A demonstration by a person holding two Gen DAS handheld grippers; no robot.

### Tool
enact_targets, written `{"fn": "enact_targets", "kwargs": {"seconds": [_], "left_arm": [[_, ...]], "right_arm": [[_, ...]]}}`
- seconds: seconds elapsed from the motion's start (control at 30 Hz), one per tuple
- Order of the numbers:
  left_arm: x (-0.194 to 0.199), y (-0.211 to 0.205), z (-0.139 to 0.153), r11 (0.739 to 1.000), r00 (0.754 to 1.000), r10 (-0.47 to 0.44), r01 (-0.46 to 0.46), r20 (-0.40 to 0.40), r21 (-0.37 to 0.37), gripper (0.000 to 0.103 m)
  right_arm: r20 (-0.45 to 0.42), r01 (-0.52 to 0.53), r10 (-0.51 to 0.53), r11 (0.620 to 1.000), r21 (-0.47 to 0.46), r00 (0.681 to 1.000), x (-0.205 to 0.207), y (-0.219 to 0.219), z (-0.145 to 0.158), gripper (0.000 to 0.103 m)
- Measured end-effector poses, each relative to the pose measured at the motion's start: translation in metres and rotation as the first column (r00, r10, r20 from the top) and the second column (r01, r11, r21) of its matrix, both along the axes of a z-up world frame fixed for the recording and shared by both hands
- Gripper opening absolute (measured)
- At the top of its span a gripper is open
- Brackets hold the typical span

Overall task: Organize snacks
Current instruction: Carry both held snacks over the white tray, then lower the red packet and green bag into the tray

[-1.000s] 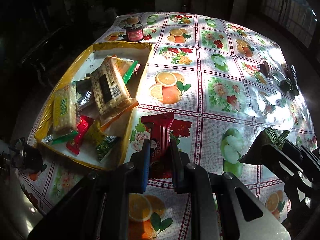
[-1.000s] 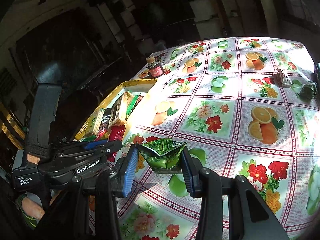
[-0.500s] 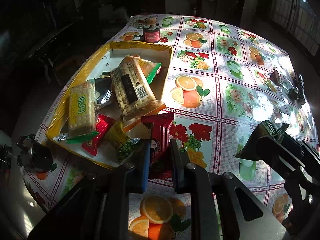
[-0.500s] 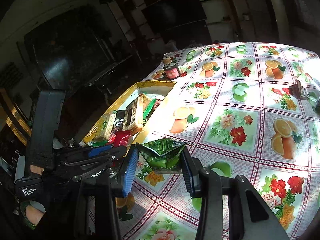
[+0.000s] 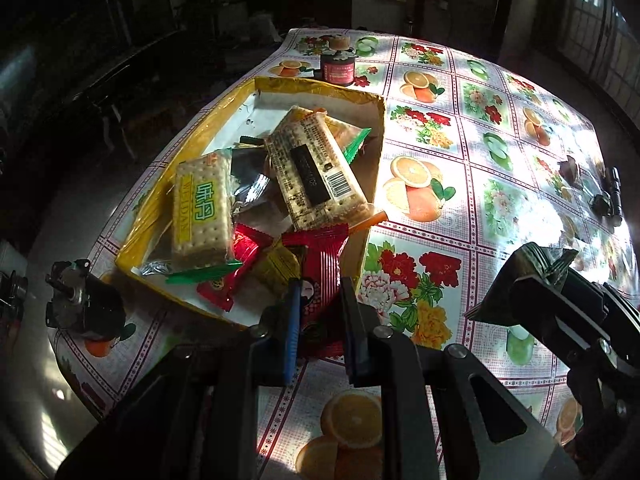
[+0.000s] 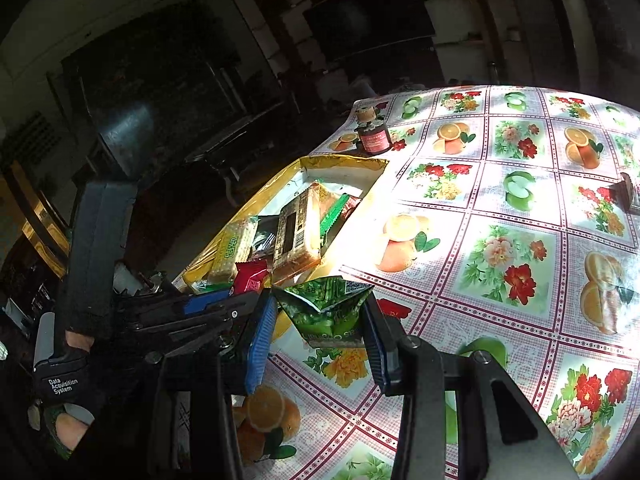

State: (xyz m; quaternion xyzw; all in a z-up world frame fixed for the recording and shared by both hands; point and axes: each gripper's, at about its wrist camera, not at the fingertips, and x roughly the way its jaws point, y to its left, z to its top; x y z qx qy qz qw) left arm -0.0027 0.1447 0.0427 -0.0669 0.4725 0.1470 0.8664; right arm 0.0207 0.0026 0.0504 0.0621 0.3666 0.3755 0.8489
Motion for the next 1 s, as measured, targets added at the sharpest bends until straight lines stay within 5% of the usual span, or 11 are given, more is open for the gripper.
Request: {"fn": "enact_targets", "kwargs": {"seconds": [1.0], "left_arm": [[0.018,0.072,-0.006,0.993,0.993,0.12,-0.12,-0.015,0.011,0.02]], "right_arm": [[-0.007,-0.09,0.09,0.996,-0.017,0.996,0.047,0.078,-0.008,0.041]]}}
